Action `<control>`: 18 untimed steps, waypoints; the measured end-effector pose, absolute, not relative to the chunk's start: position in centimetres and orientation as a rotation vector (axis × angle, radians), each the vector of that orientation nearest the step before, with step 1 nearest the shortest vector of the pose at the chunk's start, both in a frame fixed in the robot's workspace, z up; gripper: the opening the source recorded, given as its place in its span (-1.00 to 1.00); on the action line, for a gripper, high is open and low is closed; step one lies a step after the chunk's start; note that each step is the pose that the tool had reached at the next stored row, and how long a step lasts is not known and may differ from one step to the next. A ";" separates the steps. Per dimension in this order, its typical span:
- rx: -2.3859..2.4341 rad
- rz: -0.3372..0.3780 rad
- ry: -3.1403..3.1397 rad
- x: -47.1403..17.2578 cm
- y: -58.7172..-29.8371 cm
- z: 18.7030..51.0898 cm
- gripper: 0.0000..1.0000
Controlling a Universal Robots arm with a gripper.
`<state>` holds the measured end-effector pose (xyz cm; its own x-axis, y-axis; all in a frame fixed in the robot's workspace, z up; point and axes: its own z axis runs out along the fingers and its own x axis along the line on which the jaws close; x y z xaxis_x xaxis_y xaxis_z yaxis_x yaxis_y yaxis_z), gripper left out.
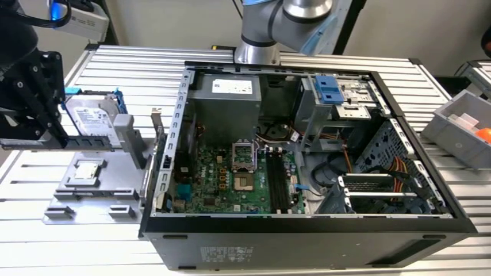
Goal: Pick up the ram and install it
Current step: 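Pick up the ram and move it above insertion slot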
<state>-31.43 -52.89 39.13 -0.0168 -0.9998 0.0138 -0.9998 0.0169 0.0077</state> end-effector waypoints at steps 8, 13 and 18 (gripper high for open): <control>2.189 0.011 -2.226 -31.0 -52.9 39.3 -1.00; 2.188 0.013 -2.225 -30.5 -52.9 39.3 -1.00; 2.188 0.014 -2.225 -29.9 -52.9 39.3 -1.00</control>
